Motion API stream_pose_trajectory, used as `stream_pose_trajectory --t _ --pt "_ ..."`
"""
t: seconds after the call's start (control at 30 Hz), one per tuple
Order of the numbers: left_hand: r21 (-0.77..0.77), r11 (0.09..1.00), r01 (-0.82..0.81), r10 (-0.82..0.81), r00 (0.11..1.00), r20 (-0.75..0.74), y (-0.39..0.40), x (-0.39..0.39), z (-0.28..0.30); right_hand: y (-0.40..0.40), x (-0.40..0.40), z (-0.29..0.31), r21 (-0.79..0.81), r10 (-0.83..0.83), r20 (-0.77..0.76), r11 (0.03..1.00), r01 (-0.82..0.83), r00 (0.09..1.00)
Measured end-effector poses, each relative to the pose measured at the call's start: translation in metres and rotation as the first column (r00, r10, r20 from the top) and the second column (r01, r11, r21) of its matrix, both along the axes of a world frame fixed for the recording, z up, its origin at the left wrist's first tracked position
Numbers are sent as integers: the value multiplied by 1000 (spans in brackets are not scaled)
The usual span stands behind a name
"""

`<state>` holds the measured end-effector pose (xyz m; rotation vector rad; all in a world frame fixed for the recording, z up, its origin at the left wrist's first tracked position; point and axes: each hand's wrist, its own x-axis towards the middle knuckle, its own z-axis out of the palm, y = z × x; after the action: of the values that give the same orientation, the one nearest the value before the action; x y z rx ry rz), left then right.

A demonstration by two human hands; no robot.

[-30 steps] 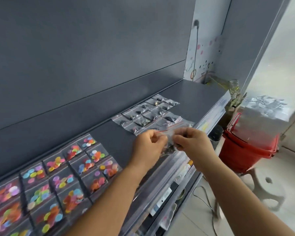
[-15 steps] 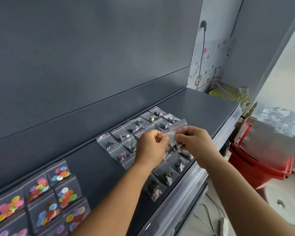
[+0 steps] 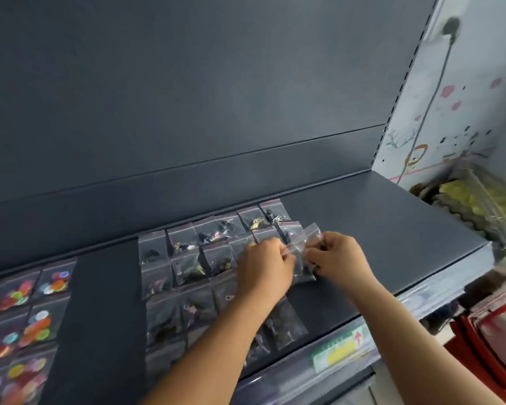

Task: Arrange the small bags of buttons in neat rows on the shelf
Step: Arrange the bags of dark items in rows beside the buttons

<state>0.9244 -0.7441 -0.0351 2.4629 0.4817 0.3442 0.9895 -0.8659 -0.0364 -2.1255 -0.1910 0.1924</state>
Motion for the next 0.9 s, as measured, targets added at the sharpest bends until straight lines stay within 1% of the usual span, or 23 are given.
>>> stream_pose_trajectory --t 0.1,0.27,0.33,0.4,0.47,0.5,0.57,0.63,0.67,0.7,0.77,0.9 --pt "100 994 -47 53 997 -54 -8 5 -4 -3 7 -6 -119 63 42 991 -58 997" --pt "186 979 -79 105 986 -131 -10 6 -5 -7 12 -12 -270 144 68 955 -121 987" --pt "253 963 -91 124 985 -120 -10 6 -4 -11 13 -11 -347 169 74 928 -134 983" --pt "300 950 -83 107 992 -65 -11 3 -4 -18 14 -9 -394 195 115 909 -136 974" --pt "311 951 -6 10 1000 -11 -13 -1 -5 -25 14 -6 -381 264 191 907 -177 945" --pt "310 949 51 -51 999 -9 -15 -3 -6 -29 14 -4 -380 324 220 897 -225 920" --pt "292 945 146 -139 989 -45 -19 -7 -9 -34 13 0 -402 455 231 849 -342 860" --pt "279 942 187 -165 981 -98 -21 -10 -11 -36 12 -1 -432 554 214 792 -431 804" --pt "278 942 189 -161 980 -121 -21 -12 -11 -36 11 -3 -451 577 203 772 -448 791" --pt "281 941 186 -153 979 -137 -21 -13 -12 -37 11 -5 -469 581 199 763 -444 789" --pt "287 941 182 -145 979 -145 -21 -15 -11 -39 12 -7 -474 554 226 781 -407 801" --pt "286 942 176 -144 981 -129 -24 -16 -9 -37 11 -7 -414 500 321 838 -355 805"
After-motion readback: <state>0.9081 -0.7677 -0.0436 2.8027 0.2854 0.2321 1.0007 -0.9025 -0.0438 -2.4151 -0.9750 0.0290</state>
